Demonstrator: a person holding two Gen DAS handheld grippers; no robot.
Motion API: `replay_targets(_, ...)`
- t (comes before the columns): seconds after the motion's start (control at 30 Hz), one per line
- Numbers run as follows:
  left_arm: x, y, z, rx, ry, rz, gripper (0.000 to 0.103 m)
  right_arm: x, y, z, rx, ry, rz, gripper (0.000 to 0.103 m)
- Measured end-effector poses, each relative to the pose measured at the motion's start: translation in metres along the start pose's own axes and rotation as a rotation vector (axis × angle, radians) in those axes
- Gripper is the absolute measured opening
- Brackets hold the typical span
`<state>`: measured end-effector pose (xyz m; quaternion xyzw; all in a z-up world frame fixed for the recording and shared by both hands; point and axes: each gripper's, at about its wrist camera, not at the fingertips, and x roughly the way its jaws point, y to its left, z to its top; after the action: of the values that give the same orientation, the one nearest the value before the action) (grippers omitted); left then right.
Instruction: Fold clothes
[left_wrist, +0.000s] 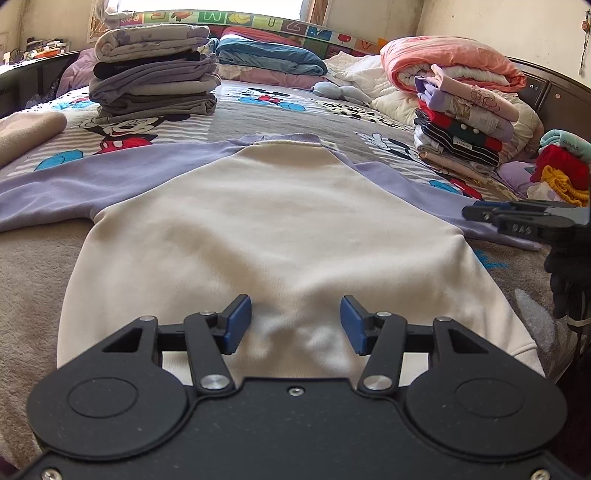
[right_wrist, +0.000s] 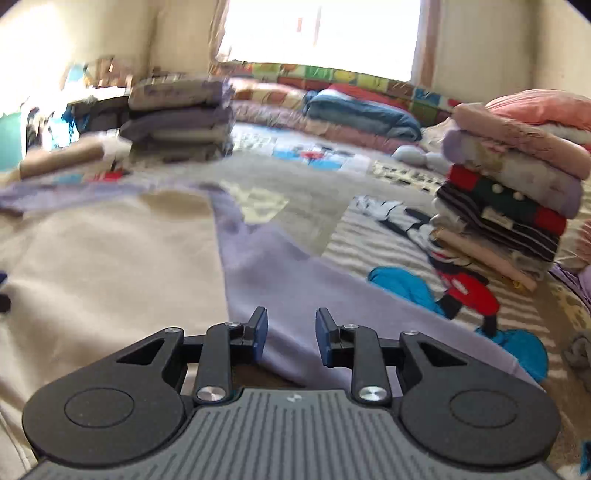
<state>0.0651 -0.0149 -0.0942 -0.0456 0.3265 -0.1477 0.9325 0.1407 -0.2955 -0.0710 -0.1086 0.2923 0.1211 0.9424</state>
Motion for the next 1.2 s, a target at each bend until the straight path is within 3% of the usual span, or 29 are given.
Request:
replay_targets(0.03, 0.0, 0.0, 0.0, 0.0, 0.0, 0.0, 0.052, 0.011, 0.008, -0.002, -0.043, 0.05, -0.024, 0.029)
replay_targets(0.17, -0.001, 0.002, 0.0, -0.011, 0.0, -0.003, 0.052, 0.003, 0.007, 0.014, -0.028, 0.019, -0.06, 0.032)
replay_targets(0.27, -0.001, 0.002, 0.001, -0.017, 0.0, -0.016, 0.052, -0.001, 0.001, 0.027, 0.02, -0.024, -0.022, 0.032)
replay_targets(0.57, -0.001, 0.003, 0.002, -0.026, 0.002, -0.039, 0.052, 0.044, 0.032, 0.071, -0.061, -0.037, 0.134, 0.031)
replay_targets(0.77, -0.011, 0.011, 0.023, -0.045, -0.034, -0.102, 0.052, 0.068, 0.002, 0.086, 0.061, -0.049, 0.186, 0.037)
replay_targets(0.9, -0.008, 0.033, 0.071, 0.016, -0.08, -0.116, 0.052, 0.091, -0.037, 0.09, 0.231, -0.043, 0.329, 0.044)
replay_targets(1.0, 0.024, 0.056, 0.114, 0.105, -0.071, -0.077, 0.052, 0.107, -0.054, 0.093, 0.329, -0.042, 0.414, 0.046)
replay_targets(1.2, 0.122, 0.106, 0.172, 0.204, 0.079, -0.117, 0.052, 0.13, -0.061, 0.085, 0.361, 0.032, 0.463, 0.048)
